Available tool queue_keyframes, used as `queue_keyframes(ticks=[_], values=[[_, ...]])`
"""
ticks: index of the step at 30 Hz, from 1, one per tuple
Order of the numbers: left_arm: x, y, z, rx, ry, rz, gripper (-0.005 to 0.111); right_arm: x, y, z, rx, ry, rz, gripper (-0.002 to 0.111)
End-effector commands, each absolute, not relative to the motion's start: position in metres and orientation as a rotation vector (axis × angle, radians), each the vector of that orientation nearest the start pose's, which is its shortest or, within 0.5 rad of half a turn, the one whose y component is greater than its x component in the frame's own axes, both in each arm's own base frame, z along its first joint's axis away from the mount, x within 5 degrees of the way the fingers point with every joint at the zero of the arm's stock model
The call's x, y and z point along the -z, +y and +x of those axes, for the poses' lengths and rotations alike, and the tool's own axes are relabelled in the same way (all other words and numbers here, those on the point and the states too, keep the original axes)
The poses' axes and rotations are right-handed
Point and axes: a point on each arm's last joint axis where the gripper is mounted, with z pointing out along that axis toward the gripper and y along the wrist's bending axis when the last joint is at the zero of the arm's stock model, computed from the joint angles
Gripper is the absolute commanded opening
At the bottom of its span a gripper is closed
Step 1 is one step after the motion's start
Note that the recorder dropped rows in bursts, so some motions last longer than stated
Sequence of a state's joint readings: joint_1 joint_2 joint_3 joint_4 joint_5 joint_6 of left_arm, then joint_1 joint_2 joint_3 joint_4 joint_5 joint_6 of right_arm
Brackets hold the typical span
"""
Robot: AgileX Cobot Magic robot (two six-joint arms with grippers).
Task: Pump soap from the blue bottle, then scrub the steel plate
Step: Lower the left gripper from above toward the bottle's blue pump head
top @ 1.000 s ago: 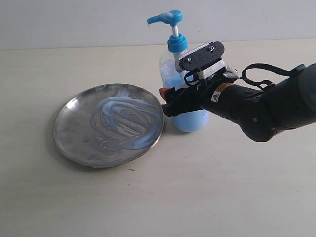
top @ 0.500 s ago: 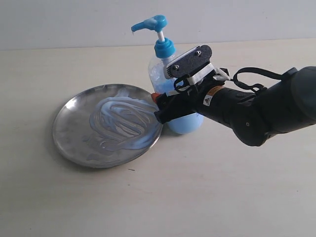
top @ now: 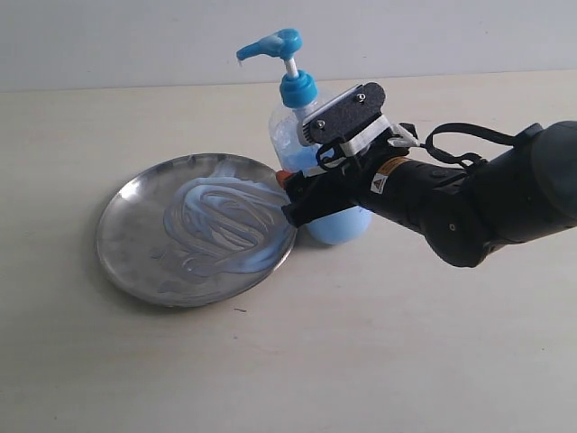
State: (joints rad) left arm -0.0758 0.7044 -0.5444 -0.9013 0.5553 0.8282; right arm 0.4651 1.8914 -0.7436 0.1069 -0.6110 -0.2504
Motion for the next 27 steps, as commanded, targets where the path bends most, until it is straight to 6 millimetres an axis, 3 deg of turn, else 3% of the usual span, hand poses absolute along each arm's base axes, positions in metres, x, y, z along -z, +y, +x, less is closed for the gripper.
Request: queue_keyframes(ticks=[1,8,13,27], values=[[-0.308,-0.057,0.155,0.538,2.027,0.457,0.0,-0.141,0.155,0.318,-0.126,1.861,-0.604,0.0],[-0.318,-0.065,0.189,0.655,2.057,0.422,0.0,-0.141,0.155,0.318,-0.125,1.86,-0.605,0.0],[-0.328,-0.07,0.208,0.59,1.987,0.629,0.0,-0.141,0.155,0.318,-0.125,1.86,-0.605,0.0],[-0.338,-0.085,0.278,0.744,2.01,0.718,0.0,-0.141,0.155,0.318,-0.125,1.86,-0.605,0.0]])
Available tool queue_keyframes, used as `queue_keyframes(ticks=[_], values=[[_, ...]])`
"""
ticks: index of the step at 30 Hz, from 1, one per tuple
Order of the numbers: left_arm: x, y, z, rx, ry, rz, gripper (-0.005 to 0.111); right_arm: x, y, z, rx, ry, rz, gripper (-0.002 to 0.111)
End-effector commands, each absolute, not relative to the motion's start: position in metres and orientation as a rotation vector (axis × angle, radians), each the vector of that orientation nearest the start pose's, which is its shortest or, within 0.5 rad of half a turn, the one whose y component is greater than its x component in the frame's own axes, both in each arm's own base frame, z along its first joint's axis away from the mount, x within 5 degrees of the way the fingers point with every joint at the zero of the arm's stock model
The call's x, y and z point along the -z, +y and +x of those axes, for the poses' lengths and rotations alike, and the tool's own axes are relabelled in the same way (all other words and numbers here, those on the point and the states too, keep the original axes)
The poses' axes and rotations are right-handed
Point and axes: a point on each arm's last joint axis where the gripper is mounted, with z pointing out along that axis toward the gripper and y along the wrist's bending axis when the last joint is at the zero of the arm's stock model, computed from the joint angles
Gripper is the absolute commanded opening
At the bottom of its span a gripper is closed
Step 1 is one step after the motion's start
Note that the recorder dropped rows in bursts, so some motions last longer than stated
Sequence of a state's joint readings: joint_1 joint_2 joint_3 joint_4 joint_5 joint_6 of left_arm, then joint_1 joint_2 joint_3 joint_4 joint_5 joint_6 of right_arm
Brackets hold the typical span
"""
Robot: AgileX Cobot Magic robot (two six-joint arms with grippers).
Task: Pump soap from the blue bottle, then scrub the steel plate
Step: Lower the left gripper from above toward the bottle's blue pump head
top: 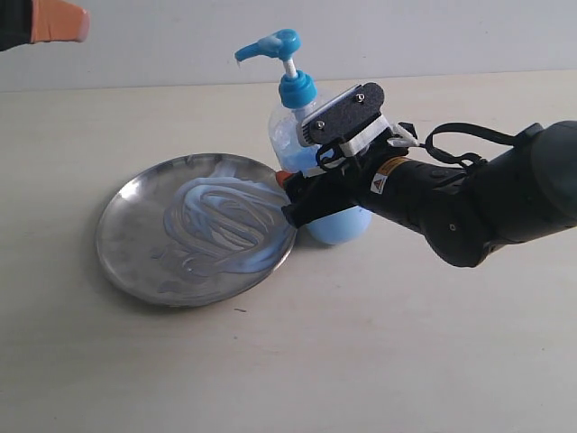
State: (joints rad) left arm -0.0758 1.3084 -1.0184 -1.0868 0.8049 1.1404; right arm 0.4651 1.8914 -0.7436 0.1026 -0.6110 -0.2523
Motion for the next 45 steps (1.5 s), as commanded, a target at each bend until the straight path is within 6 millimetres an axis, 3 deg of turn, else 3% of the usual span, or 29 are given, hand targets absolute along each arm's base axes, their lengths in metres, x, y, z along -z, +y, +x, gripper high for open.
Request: queue_keyframes(ticks=[1,13,29,40,45], values=[[-0.339,-0.088,0.281,0.758,2.009,0.724,0.0,-0.141,0.155,0.318,-0.125,1.86,-0.605,0.0],[-0.337,-0.129,0.311,0.794,1.984,0.887,0.0,-0.14,0.155,0.318,-0.125,1.862,-0.606,0.0],[-0.33,-0.141,0.344,0.85,1.998,0.991,0.0,-0.139,0.155,0.317,-0.113,1.865,-0.647,0.0],[-0.335,-0.186,0.348,0.865,1.932,1.154,0.0,-0.139,0.155,0.317,-0.113,1.868,-0.645,0.0],[-0.337,-0.189,0.349,0.848,1.937,1.169,0.0,-0.135,0.155,0.317,-0.111,1.878,-0.649,0.0]])
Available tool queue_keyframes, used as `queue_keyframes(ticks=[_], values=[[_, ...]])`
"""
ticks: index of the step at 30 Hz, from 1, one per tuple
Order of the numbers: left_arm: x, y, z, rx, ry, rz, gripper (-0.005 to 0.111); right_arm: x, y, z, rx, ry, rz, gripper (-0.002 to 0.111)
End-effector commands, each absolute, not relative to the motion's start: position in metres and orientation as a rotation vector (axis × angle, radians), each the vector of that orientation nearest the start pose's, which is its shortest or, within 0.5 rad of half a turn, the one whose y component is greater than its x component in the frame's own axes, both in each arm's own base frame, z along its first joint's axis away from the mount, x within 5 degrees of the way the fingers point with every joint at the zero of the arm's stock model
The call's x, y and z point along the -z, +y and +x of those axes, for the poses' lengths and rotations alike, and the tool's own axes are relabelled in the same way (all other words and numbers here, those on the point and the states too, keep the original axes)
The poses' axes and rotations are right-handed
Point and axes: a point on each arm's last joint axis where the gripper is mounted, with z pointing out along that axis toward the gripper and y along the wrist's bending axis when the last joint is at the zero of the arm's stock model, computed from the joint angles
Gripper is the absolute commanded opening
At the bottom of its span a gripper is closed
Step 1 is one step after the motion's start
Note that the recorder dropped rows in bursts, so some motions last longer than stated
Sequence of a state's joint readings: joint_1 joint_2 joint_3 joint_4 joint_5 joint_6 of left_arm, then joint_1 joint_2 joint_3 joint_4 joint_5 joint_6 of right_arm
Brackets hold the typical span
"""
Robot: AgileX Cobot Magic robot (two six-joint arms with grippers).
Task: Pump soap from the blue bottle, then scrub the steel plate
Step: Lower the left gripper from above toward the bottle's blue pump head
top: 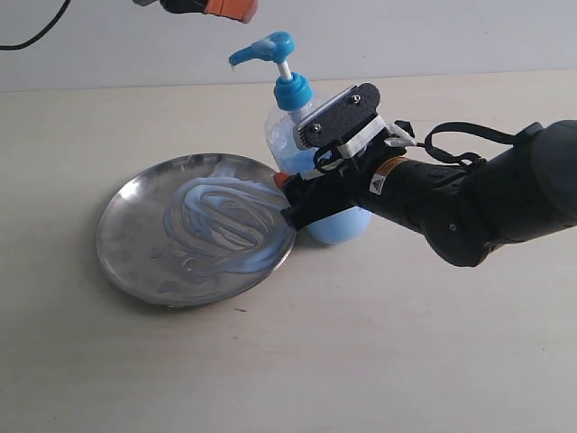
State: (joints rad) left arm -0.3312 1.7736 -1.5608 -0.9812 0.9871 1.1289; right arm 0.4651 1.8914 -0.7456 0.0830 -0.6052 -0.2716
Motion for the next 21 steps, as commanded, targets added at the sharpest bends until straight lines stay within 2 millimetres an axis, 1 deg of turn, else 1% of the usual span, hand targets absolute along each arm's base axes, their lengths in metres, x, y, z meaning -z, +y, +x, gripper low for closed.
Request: queue_keyframes(ticks=[1,5,16,21], values=[[-0.3382,-0.1895,0.3495,0.85,1.941,1.162,0.0,-0.1336,0.1554,0.3177,-0.111,1.882,-0.65,0.0],[-0.3406,-0.1897,0.3494,0.85,1.934,1.165,0.0,-0.1283,0.1574,0.321,-0.11,1.913,-0.665,0.0],[-0.3383,-0.1896,0.3499,0.847,1.942,1.176,0.0,-0.1299,0.1578,0.3227,-0.112,1.907,-0.651,0.0],[-0.3338,-0.1959,0.3495,0.867,1.945,1.188,0.0,-0.1303,0.1579,0.3229,-0.112,1.903,-0.649,0.0]])
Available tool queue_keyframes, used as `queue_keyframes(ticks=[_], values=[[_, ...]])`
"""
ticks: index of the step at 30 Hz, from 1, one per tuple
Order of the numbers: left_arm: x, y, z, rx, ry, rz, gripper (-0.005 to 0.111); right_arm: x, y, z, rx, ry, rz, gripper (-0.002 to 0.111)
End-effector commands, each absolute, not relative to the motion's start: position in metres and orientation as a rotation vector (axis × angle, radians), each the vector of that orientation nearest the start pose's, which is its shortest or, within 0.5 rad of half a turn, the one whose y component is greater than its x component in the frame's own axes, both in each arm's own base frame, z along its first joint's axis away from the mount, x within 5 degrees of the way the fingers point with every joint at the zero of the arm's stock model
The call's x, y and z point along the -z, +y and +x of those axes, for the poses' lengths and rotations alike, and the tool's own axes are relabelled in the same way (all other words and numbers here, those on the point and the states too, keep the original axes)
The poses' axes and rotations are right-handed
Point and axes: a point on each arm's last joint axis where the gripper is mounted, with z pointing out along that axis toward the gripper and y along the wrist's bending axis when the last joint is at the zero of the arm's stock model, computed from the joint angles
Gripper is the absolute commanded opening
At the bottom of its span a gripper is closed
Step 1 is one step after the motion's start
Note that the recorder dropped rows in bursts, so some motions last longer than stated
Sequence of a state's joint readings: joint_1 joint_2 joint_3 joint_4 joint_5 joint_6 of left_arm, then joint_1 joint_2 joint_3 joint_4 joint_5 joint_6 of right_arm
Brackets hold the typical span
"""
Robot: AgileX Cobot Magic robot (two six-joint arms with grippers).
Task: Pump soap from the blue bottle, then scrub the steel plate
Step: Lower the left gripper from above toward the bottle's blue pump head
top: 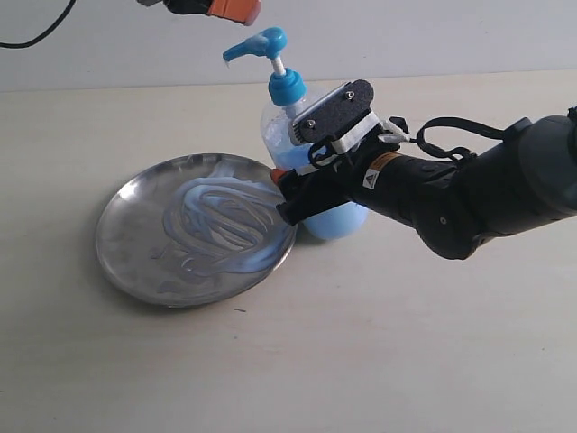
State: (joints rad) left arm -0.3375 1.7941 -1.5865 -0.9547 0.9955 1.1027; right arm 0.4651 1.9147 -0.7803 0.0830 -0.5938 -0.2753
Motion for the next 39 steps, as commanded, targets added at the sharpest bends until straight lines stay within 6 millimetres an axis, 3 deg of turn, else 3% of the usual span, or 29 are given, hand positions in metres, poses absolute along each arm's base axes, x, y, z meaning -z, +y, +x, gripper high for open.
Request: queue_keyframes(ticks=[1,9,19,29,33,39], values=[[-0.334,-0.198,0.349,0.865,1.94,1.19,0.0,-0.13,0.158,0.323,-0.112,1.903,-0.649,0.0],[-0.342,-0.202,0.349,0.816,1.911,1.217,0.0,-0.13,0.158,0.323,-0.127,1.911,-0.627,0.0],[-0.327,-0.202,0.357,0.778,1.957,1.234,0.0,-0.131,0.158,0.323,-0.128,1.907,-0.625,0.0],[-0.335,-0.203,0.361,0.76,1.929,1.214,0.0,-0.131,0.158,0.323,-0.128,1.906,-0.624,0.0],[-0.338,-0.208,0.359,0.775,1.922,1.237,0.0,-0.131,0.158,0.323,-0.128,1.905,-0.624,0.0],[-0.327,-0.219,0.356,0.738,1.944,1.306,0.0,-0.131,0.158,0.323,-0.128,1.905,-0.624,0.0]])
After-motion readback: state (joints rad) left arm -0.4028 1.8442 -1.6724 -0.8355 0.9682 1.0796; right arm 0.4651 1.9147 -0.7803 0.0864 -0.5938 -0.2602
